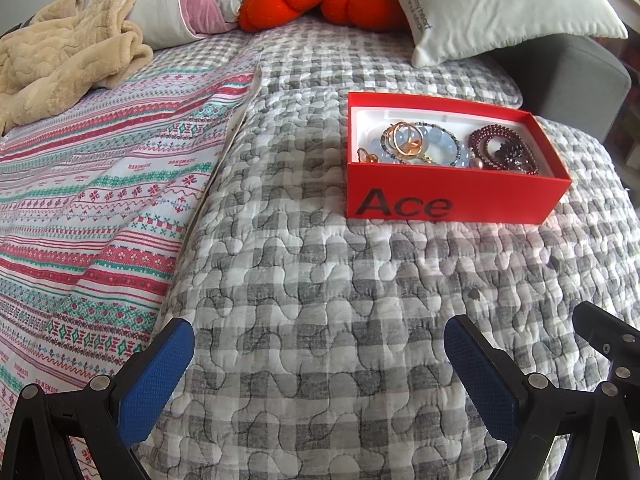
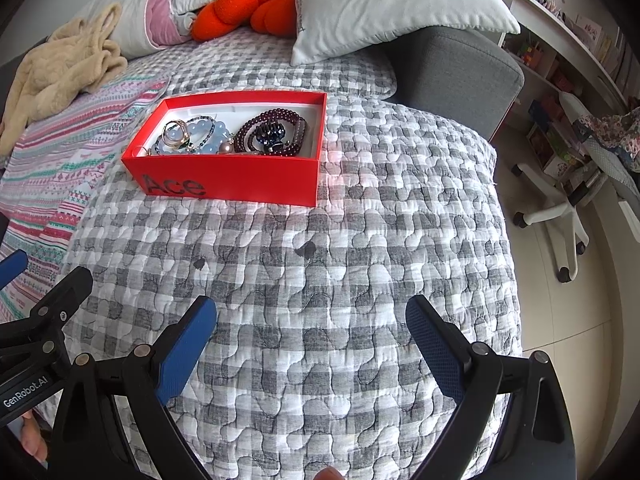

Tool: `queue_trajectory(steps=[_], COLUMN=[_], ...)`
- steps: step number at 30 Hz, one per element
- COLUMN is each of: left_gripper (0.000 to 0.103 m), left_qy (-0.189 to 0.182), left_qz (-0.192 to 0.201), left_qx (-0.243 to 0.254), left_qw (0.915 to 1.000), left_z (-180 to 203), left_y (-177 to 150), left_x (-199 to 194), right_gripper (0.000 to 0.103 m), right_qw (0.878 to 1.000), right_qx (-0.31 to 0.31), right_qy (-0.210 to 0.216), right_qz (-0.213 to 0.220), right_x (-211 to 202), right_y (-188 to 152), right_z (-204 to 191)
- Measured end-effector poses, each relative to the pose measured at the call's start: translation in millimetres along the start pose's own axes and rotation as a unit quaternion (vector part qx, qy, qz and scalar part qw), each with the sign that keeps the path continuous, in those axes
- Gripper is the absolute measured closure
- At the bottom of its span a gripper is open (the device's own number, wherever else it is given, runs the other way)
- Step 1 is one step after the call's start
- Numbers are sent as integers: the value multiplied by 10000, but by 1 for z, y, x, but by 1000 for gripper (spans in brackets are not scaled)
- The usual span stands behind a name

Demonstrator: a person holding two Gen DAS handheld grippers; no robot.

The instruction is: Organize jewelry

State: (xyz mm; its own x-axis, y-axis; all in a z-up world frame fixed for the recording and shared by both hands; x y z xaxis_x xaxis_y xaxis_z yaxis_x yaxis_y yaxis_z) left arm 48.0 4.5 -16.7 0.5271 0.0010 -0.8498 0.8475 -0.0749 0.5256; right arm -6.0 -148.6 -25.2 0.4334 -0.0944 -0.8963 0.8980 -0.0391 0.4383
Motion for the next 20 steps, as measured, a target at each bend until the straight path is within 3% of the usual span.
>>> queue_trajectory(steps=[20], left_gripper=[1], left_qy=[-80], left_qz=[-102], left_qx=[51], left_qw=[9999], left_z=[-1], left_y=[2], left_x=[14], right_gripper=[6], right_qw=[9999], right_qx=[-54], right_qy=[-142], right_qz=[-54], right_x=[11], right_y=[0], right_z=[2])
Point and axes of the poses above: each gripper's, at about its wrist camera, not at the fingertips, and x roughly the way its jaws point, z to its right, y to its top, the point moved 5 cm from there along x, roughly the way its jaws point, and after that the axes turned 5 degrees about -z, right-handed, at the moved point
